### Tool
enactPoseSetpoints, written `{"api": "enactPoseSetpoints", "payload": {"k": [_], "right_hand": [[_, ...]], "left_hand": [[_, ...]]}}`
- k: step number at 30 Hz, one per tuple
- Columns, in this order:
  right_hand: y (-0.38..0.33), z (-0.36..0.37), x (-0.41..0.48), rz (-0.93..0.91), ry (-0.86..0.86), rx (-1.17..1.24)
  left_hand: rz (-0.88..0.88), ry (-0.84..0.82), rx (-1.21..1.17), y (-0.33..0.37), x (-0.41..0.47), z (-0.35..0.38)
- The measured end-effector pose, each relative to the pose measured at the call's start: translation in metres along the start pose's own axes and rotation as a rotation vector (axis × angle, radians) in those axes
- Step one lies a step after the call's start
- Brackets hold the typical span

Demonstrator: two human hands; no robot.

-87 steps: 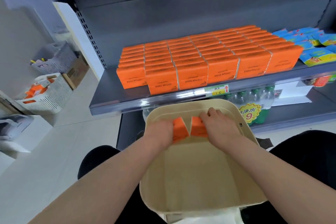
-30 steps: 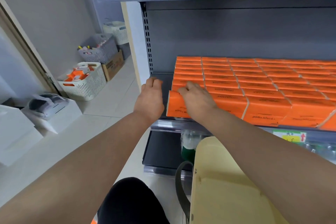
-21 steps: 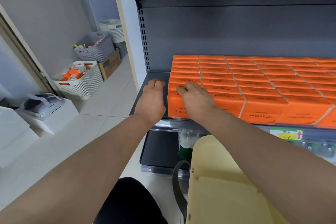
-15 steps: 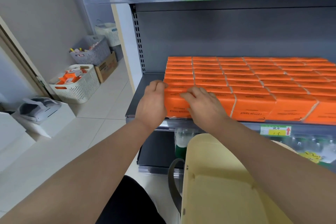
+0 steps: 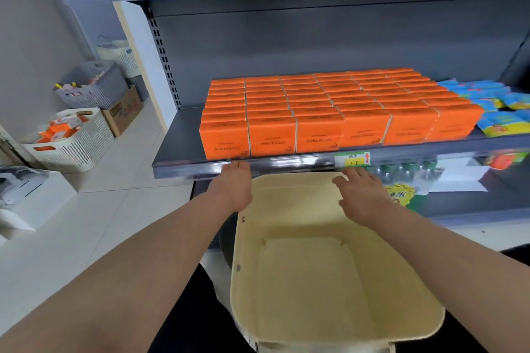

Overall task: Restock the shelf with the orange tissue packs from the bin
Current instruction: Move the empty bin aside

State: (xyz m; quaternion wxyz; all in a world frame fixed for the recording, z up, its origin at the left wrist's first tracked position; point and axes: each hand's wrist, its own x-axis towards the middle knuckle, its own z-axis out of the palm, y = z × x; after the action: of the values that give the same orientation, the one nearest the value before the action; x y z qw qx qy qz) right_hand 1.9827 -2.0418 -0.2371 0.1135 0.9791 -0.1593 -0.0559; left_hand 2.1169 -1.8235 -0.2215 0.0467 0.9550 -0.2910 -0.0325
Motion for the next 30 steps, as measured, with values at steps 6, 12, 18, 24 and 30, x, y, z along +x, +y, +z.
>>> {"api": "enactPoseSetpoints", "payload": {"k": [6,12,18,24,30], "right_hand": [[0.026,0.037,-0.047,0.192,-0.214,-0.015],[0.033,0.067,-0.052,0.173,-0.167,-0.016],[0.037,0.079,-0.054,0.124,-0.136,-0.003],[0.045,0.078,-0.054,0.097,-0.125,0.018],[0.035,0.07,-0.057,0.064,-0.101,0.103]], "left_hand": [[-0.058,-0.191,0.146,0.028,-0.031,0.045],[-0.101,-0.157,0.113,0.044,-0.039,0.061],[-0.171,-0.198,0.013,0.051,-0.045,0.063],[-0.26,-0.173,-0.033,0.059,-0.052,0.063],[-0.333,-0.14,-0.055,0.072,-0.07,0.068]]}}
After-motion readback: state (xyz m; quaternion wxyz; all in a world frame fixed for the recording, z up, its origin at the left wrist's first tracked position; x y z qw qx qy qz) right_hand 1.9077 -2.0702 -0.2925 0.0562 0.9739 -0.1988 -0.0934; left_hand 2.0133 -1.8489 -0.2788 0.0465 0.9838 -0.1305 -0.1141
